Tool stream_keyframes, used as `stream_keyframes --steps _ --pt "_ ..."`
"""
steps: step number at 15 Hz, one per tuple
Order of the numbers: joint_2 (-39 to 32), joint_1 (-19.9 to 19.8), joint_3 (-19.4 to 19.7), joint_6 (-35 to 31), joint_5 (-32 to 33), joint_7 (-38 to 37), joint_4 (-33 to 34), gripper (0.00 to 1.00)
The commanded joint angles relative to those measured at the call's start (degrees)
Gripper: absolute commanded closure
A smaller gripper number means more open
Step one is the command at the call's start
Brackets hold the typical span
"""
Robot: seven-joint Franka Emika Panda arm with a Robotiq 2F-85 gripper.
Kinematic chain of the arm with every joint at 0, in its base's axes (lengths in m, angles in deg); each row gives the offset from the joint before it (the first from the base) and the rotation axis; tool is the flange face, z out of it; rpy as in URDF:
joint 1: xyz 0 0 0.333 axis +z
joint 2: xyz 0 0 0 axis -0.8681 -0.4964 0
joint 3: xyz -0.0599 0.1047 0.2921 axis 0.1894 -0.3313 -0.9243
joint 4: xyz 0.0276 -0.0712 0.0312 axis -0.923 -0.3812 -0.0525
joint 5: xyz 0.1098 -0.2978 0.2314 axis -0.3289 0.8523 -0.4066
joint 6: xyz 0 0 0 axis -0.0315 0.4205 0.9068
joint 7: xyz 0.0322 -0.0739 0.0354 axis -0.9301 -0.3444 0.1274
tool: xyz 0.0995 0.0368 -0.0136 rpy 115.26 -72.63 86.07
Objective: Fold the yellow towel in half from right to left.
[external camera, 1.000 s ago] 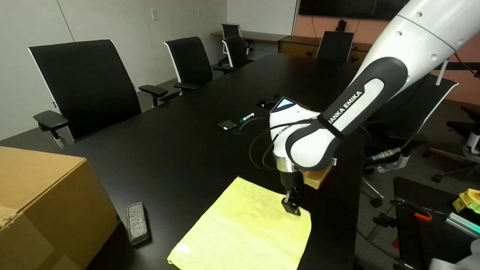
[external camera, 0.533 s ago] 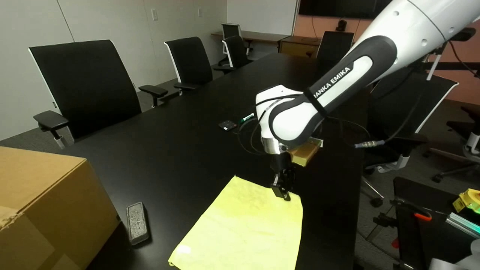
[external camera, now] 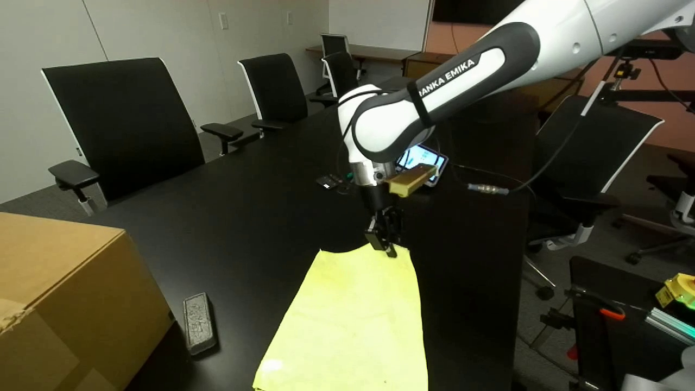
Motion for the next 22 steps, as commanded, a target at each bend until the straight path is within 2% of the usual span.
stream_keyframes --steps 1,8,12,14,17,22 --pt "-6.14 2.59 1.15 11.90 3.75 -4.28 14.18 0.97" --pt "-17.39 7.79 0.49 27.03 8.10 -5.65 32.20 0.97" --pt "-22.04 9.30 0.48 31.68 8.89 -4.58 41.25 0.97" --pt "-22.15 10.09 0.25 33.22 9.69 -2.66 45.09 0.97" --pt "-18.77 12.07 -0.09 31.88 11.65 1.17 45.57 0.97" --pt "-16.33 17.70 -0.61 29.93 15.65 7.05 44.96 0.97"
